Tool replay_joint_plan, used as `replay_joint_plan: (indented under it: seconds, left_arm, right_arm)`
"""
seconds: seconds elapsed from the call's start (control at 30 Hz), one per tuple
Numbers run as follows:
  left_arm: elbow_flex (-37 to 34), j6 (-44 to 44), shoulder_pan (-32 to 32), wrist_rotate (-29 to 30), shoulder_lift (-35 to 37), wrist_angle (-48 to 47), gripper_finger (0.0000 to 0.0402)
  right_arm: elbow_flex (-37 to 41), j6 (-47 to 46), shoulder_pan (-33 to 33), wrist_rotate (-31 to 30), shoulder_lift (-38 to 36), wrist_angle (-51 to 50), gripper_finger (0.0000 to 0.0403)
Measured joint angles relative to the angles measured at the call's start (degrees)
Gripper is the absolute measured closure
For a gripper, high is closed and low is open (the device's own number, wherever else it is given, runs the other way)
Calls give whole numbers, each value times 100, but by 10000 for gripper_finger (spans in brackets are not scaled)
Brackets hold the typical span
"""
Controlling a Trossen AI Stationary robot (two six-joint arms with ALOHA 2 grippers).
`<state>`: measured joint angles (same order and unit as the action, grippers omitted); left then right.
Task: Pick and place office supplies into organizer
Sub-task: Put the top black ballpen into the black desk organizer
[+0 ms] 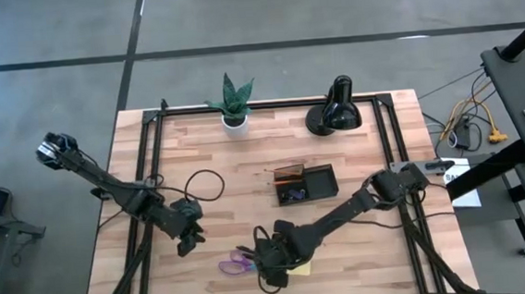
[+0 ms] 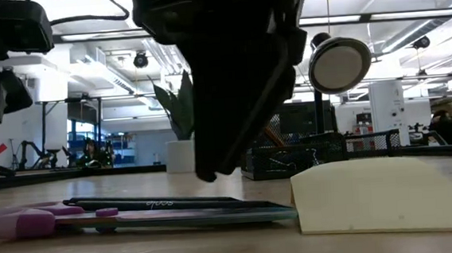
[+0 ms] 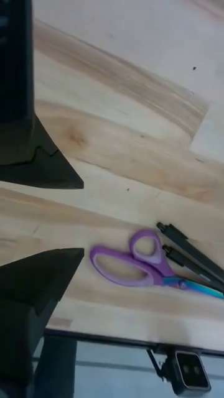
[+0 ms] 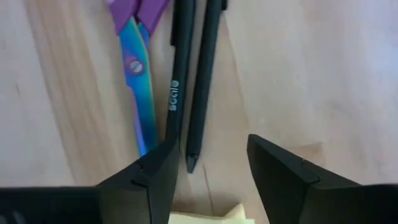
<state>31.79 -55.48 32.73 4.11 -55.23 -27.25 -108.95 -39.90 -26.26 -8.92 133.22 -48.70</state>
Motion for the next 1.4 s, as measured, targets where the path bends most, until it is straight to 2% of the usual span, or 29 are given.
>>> replay_joint_plan:
  seconds: [0.23, 0.4, 0.6, 0.93, 1.23, 1.4]
  left_arm:
    - [2, 81, 0, 75, -179, 60, 256]
    - [2, 81, 0, 73, -231, 165, 256]
    - [2, 172, 0, 73, -239, 153, 256]
    - [8, 199, 0, 74, -237, 303, 256]
    - [9, 221, 0, 222, -239, 283, 256]
    - [11, 218, 0, 226, -242, 288, 256]
  right_arm:
    - [-33, -9, 2, 151, 282, 353, 243]
    - [-43, -45, 6, 359, 333, 312, 268]
    - [-180, 37, 6, 339, 313, 198, 284]
    - [-226, 16, -4, 315, 269, -204, 285]
    - [-426, -21, -42, 282, 229, -462, 263]
    - [-428, -502, -29, -157, 173, -709, 260]
